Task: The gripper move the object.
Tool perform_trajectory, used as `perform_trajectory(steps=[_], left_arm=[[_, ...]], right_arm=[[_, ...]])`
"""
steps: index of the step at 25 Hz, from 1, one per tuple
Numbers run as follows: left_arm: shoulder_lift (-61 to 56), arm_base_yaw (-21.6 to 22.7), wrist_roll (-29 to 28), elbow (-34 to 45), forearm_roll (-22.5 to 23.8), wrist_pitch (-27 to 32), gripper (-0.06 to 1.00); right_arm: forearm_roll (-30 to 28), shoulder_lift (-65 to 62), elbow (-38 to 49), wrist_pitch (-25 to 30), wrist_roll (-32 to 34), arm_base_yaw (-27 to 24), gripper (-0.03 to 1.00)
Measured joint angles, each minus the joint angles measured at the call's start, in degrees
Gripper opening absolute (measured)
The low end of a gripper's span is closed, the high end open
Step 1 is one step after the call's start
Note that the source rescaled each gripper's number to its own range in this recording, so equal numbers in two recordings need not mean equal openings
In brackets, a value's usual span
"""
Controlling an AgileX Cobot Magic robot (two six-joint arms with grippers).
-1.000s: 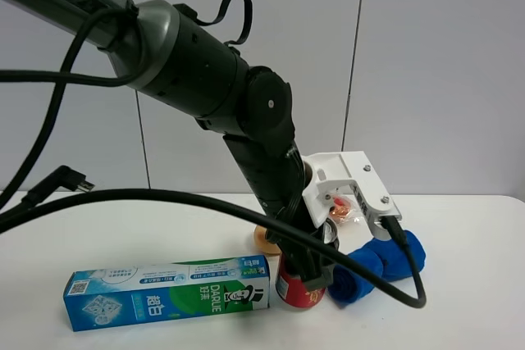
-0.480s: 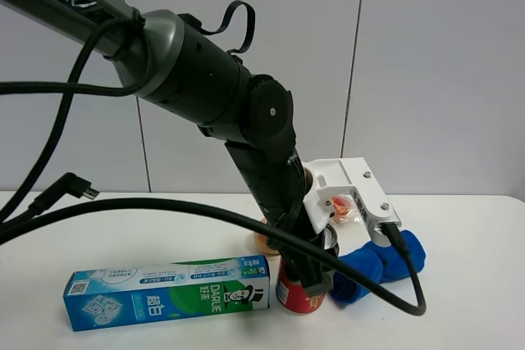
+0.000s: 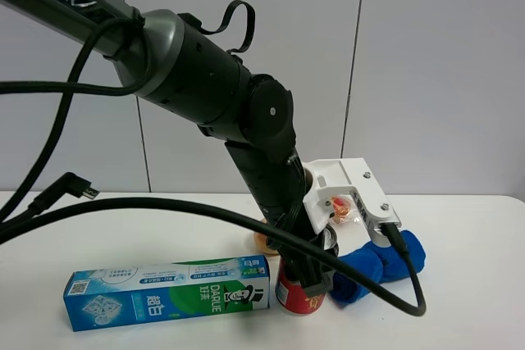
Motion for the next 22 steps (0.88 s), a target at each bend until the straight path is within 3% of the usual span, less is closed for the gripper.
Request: perform_trajectory(steps=[8, 17, 22], left_arm=[[-0.1, 0.0, 0.0, 0.0, 0.0, -0.2, 0.26], [-3.7, 0.0, -0.6, -0.1, 0.0, 1.0, 0.27], [-9.8, 0.0, -5.0, -3.7, -0.1, 11.3, 0.27]], right_arm=[[0.0, 0.0, 0.0, 0.0, 0.0, 0.0, 1.00], [0.0, 0.0, 0.0, 0.0, 0.0, 0.0, 1.00], [0.0, 0.0, 0.0, 0.0, 0.0, 0.0, 1.00]])
